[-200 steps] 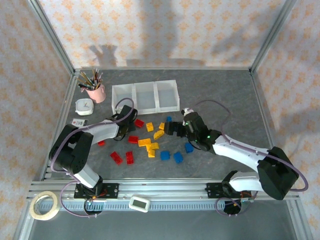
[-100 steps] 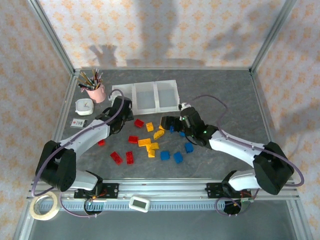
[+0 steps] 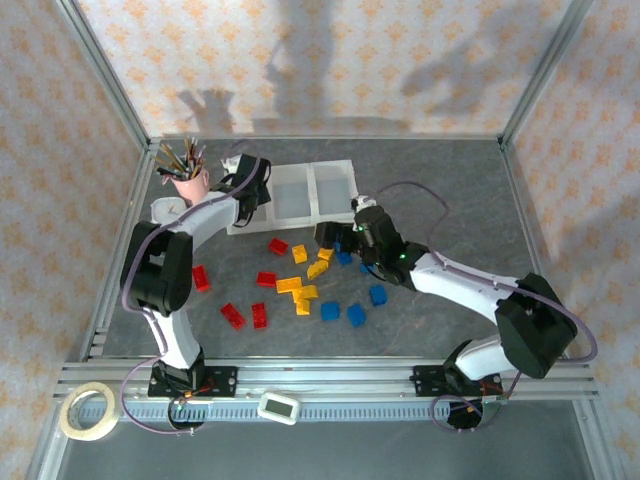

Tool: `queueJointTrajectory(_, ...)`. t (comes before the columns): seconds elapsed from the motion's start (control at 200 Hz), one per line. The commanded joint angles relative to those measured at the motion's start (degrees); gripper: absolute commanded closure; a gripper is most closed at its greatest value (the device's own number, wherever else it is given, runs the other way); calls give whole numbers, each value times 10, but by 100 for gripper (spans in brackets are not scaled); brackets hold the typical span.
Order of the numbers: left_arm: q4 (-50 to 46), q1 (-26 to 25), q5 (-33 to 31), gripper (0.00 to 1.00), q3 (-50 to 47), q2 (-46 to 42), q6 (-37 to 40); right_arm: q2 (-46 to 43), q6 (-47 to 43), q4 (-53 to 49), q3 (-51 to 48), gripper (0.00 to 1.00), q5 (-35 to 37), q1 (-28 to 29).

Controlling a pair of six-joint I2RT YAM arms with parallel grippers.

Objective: Sort the legos into containers by color
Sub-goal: Place the lego in the container, then pick up the lego from the center of the table.

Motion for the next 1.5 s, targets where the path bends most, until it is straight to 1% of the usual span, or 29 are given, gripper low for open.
queueJointTrajectory(0.0, -31, 7, -26, 81, 34, 16, 17, 5, -14, 7, 23, 0, 13, 3)
queueJointTrajectory(0.03, -33, 7, -22, 73, 39, 19, 18, 5, -15, 6, 25, 0, 12, 3)
queueJointTrajectory(0.11, -27, 7, -11, 58, 40, 19, 23, 2, -21, 4, 28, 0, 12, 3)
queueJointTrajectory(0.26, -41, 7, -12, 48, 44, 14, 23, -3, -33, -14, 39, 0, 0, 3)
queueJointTrajectory(0.445, -41, 7, -4, 42, 17, -31, 17, -15, -46, -51, 53, 0, -9, 3)
queueJointTrajectory(0.601, -32, -3, 37, 40, -37, -95, 1, -47, -40, -66, 30, 0, 3, 3)
queueJointTrajectory(0.696, -27, -19, 43, 38, -80, -137, -18, -63, -34, -53, -1, 0, 4, 2)
queueJointTrajectory(0.776, -30, -43, 47, 36, -115, -165, -34, -65, -27, -44, -23, 0, 1, 2)
queueJointTrajectory(0.811, -37, -54, 41, 35, -131, -177, -64, -64, -24, -39, -32, 0, -1, 2)
queueJointTrajectory(0.951, -10, -104, 32, 32, -204, -214, -124, -65, 1, -5, -72, 0, -13, 2)
queueJointTrajectory(1.071, 8, -140, 25, 28, -235, -211, -167, -62, 7, 22, -95, 0, -21, 2)
queueJointTrajectory(1.196, 24, -162, 20, 26, -242, -185, -202, -55, 1, 36, -101, 0, -17, 2)
queueJointTrajectory(1.336, 40, -171, 17, 25, -229, -145, -220, -45, -4, 48, -102, 0, -12, 2)
queueJointTrajectory(1.497, 41, -177, -15, 25, -224, -116, -256, -38, -5, 51, -101, 0, -13, 2)
